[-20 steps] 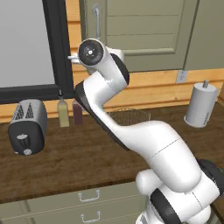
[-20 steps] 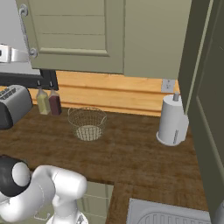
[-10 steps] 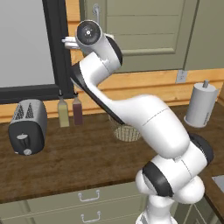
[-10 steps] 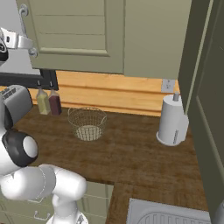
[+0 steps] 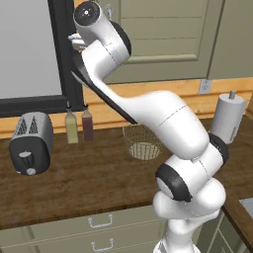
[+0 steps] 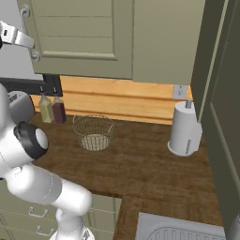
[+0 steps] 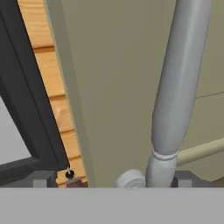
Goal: Open the cabinet, pick up the bread from the cabinet and place it in the basket. Then move the basket to the dining counter.
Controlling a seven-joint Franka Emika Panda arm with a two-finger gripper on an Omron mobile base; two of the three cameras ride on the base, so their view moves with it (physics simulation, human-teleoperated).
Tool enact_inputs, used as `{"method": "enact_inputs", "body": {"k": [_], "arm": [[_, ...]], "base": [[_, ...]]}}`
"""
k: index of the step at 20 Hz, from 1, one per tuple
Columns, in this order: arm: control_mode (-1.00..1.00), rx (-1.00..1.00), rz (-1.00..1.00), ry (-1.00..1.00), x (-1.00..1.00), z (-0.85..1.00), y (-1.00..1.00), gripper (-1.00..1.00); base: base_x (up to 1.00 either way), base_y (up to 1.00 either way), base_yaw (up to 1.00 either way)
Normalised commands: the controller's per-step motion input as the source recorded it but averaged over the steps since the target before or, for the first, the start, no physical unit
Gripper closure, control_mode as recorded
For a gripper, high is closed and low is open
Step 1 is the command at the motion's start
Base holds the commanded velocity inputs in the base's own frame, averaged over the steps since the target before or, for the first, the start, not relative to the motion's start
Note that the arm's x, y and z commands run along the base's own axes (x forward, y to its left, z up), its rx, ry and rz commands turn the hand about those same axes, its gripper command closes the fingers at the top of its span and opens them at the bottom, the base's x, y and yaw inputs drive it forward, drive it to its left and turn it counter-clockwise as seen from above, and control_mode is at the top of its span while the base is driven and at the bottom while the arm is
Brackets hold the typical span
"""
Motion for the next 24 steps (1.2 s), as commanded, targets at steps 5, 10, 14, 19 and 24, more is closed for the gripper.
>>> {"method": "enact_inputs", "body": {"k": [5,10,14,19,24], "arm": [[-1.00,0.00,0.02,-0.19,0.00,-0.05,-0.58,-1.00],[-1.00,0.00,0.08,-0.19,0.51,-0.33,-0.28,-1.00],[-1.00,0.00,0.07,-0.08,0.58,-0.30,-0.25,1.00],[-1.00,0.00,0.00,-0.03,-0.14,-0.05,-0.41,1.00],[-1.00,0.00,0.05,-0.02,-0.91,0.00,-0.23,1.00]], "base": [[0.00,0.00,0.00],[0.00,0.00,0.00],[0.00,0.00,0.00],[0.00,0.00,0.00],[0.00,0.00,0.00]]}}
